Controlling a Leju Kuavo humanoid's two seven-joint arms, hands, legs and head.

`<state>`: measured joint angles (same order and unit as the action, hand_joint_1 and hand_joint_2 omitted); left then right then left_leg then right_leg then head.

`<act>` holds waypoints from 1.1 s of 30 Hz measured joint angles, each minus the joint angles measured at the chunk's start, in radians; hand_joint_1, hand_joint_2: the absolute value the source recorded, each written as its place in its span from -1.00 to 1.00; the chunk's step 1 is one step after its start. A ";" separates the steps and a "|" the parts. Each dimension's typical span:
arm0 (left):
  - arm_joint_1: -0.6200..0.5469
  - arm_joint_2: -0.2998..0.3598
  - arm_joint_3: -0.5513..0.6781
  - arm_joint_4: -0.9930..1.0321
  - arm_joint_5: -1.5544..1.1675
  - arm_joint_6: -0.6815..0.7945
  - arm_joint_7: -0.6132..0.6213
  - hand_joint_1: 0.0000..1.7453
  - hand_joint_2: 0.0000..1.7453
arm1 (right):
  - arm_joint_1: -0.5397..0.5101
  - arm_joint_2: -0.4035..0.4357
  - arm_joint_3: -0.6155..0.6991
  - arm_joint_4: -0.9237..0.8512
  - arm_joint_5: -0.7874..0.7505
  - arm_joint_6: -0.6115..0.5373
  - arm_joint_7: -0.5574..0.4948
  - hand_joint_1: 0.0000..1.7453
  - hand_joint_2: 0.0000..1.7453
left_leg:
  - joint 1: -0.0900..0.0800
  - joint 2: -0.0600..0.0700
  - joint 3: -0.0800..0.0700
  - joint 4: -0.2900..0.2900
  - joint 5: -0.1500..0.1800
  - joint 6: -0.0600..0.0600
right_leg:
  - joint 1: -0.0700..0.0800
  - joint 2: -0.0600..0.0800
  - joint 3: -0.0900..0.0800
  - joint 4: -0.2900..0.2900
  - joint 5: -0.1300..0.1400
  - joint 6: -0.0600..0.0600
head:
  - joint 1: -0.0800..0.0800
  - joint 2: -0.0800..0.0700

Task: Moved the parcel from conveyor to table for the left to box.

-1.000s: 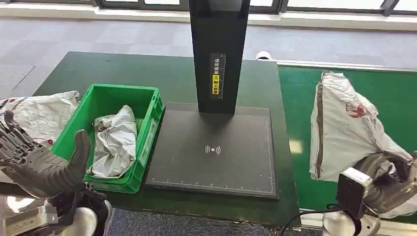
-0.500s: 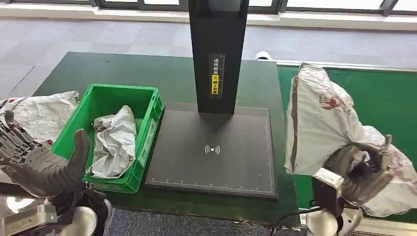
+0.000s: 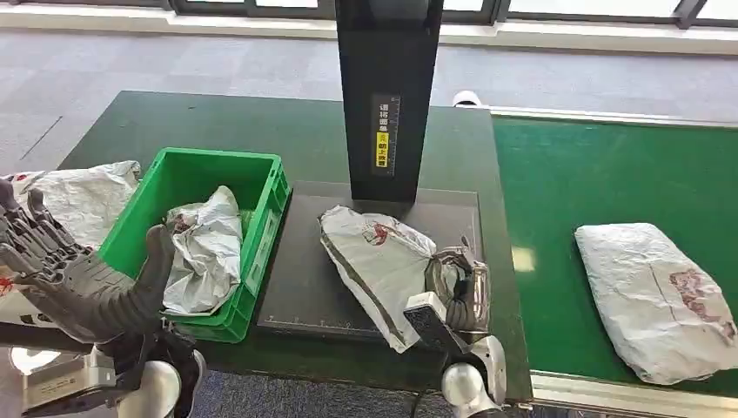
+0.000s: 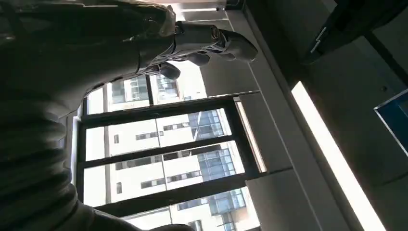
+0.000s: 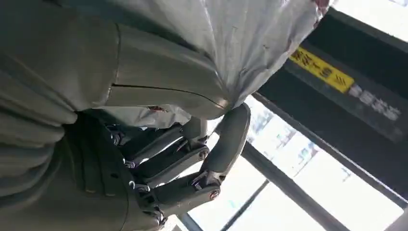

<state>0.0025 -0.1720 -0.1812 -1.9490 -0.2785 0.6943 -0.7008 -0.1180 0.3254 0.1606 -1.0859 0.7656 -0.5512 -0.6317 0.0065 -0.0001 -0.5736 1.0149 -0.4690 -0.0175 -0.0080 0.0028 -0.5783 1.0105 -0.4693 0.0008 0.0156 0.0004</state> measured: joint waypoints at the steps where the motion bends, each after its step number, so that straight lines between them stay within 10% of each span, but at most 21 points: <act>1: 0.000 0.000 -0.001 0.001 0.000 0.000 0.000 -1.00 1.00 | -0.005 0.000 0.001 0.025 -0.001 0.004 -0.002 1.00 1.00 | 0.000 0.000 0.000 0.000 0.000 0.000 | 0.000 0.000 0.000 0.000 0.000 0.000 | 0.000 0.000; 9: 0.000 -0.002 -0.012 0.002 0.000 0.000 0.000 -1.00 1.00 | -0.041 0.005 0.003 0.128 -0.012 0.020 0.000 1.00 1.00 | 0.000 0.000 0.000 0.000 0.000 0.000 | 0.000 0.000 0.000 0.000 0.000 0.000 | 0.000 0.000; 11: 0.000 -0.002 -0.013 0.004 -0.001 0.000 0.000 -1.00 1.00 | -0.054 0.006 0.003 0.151 -0.016 0.032 0.007 -1.00 1.00 | 0.000 0.000 0.000 0.000 0.000 0.000 | 0.000 0.000 0.000 0.000 0.000 0.000 | 0.000 0.000; 12: 0.000 -0.002 -0.013 0.005 0.006 0.000 0.000 -1.00 1.00 | -0.064 0.008 0.003 0.168 -0.018 0.038 0.010 -1.00 1.00 | 0.000 0.000 0.000 0.000 0.000 0.000 | 0.000 0.000 0.000 0.000 0.000 0.000 | 0.000 0.000; 13: 0.000 -0.002 -0.014 0.005 0.011 0.000 0.000 -1.00 1.00 | -0.073 0.010 0.003 0.188 -0.018 0.043 0.017 -1.00 -1.00 | 0.000 0.000 0.000 0.000 0.000 0.000 | 0.000 0.000 0.000 0.000 0.000 0.000 | 0.000 0.000; 30: -0.012 -0.002 -0.015 0.012 0.018 0.000 0.000 -1.00 1.00 | -0.059 0.012 0.003 0.098 -0.137 -0.109 -0.068 -1.00 -1.00 | 0.000 0.002 0.000 0.000 -0.001 -0.001 | 0.000 0.001 -0.002 0.000 0.000 0.000 | 0.000 0.000; 31: -0.012 -0.002 -0.015 0.012 0.018 0.000 0.000 -1.00 1.00 | -0.056 0.011 0.003 0.087 -0.137 -0.109 -0.068 -1.00 1.00 | 0.000 0.002 0.000 0.000 -0.001 -0.001 | 0.000 0.001 -0.002 0.000 0.000 0.000 | 0.000 0.000; 33: -0.014 -0.002 -0.015 0.014 0.018 0.000 0.000 -1.00 1.00 | -0.047 0.009 0.005 0.064 -0.142 -0.122 -0.068 -1.00 1.00 | 0.000 0.002 0.000 0.000 0.000 -0.001 | 0.000 0.002 -0.002 0.000 0.000 0.000 | 0.000 0.000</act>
<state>-0.0118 -0.1743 -0.1957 -1.9345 -0.2605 0.6943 -0.7008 -0.1655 0.3342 0.1659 -1.0224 0.6237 -0.6733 -0.7000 0.0062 0.0015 -0.5733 1.0152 -0.4695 -0.0181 -0.0081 0.0043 -0.5801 1.0105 -0.4691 0.0006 0.0153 0.0004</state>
